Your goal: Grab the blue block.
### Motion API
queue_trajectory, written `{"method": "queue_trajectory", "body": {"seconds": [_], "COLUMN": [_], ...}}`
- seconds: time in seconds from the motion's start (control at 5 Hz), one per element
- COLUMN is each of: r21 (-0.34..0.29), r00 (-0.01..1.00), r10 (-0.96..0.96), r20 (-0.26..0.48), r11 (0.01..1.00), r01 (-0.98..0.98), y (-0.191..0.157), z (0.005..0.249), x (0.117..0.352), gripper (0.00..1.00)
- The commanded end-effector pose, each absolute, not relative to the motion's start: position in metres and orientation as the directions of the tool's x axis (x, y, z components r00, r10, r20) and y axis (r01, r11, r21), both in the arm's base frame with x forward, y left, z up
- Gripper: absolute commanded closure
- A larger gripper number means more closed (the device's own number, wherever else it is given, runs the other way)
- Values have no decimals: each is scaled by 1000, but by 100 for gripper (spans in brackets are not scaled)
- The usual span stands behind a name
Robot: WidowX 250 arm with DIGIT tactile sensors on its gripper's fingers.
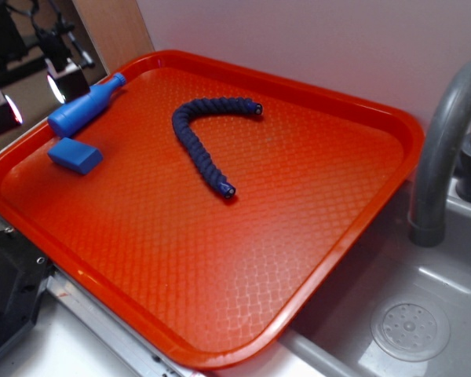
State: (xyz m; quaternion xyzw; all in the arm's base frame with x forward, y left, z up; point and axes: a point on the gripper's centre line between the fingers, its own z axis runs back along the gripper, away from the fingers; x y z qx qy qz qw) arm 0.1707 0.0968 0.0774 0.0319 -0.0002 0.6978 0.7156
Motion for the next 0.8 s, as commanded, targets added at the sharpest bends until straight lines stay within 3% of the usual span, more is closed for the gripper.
{"method": "queue_trajectory", "body": {"seconds": [0.0, 0.2, 0.6], "r21": [104, 111, 79], "r00": [-448, -442, -261], "r10": [882, 882, 944], "r20": [145, 165, 202], "r11": [-464, -462, -282], "r01": [-880, -880, -956], "y": [100, 95, 87], "z": [41, 33, 20], "x": [162, 164, 165], "gripper": [0, 0, 0]}}
